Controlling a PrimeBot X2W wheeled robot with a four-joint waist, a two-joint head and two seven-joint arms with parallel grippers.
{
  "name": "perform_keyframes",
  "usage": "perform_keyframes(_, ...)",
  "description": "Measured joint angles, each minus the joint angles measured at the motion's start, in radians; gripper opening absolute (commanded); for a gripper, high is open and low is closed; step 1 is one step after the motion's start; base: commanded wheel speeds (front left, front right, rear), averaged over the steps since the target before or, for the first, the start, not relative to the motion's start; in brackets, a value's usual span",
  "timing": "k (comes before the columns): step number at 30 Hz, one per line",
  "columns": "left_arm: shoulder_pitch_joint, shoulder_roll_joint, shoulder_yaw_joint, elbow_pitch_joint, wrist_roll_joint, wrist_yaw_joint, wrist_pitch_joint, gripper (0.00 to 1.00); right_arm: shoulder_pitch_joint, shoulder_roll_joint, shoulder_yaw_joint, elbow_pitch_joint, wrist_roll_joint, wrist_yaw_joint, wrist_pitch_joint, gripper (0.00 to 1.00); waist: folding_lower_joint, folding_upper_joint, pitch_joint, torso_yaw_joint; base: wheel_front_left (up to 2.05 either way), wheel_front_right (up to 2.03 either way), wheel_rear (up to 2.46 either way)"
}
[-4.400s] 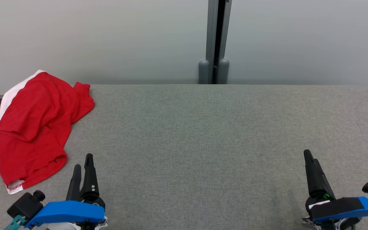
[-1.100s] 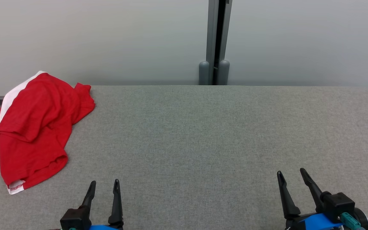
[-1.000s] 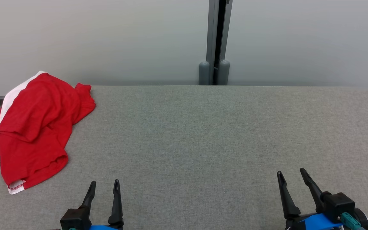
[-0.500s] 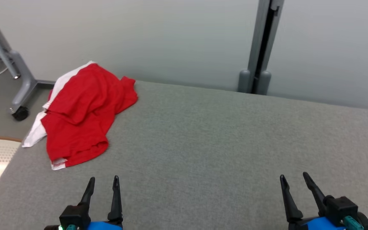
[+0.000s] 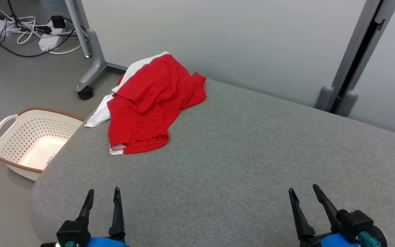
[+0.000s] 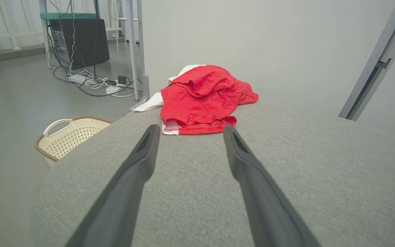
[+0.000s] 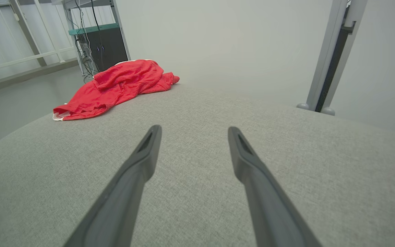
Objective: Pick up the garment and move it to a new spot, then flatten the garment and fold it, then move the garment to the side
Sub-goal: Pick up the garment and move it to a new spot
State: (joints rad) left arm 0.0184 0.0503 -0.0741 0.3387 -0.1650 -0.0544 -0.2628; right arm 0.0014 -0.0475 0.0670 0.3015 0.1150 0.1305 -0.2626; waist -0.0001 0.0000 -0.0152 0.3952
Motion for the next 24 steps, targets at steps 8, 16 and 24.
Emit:
perform_keyframes(8,0.002,0.000,0.029,-0.020,-0.017,0.002,0.000,1.00,-0.002,0.000,-0.003,-0.023,-0.005,0.000,0.000,1.00,0.0000,0.0000,0.020,0.021,0.00,0.00,0.00)
perform_keyframes(16,-0.073,0.021,0.140,-0.143,-0.053,0.017,0.000,1.00,-0.021,0.000,-0.026,-0.066,-0.042,0.000,0.000,1.00,0.0001,0.0000,0.103,0.002,0.00,0.00,0.00)
perform_keyframes(24,-0.386,0.194,0.218,-0.214,-0.032,0.003,0.026,1.00,-0.103,0.000,-0.024,-0.095,-0.120,0.000,0.000,1.00,0.0002,0.0000,0.241,-0.070,0.00,0.00,0.00)
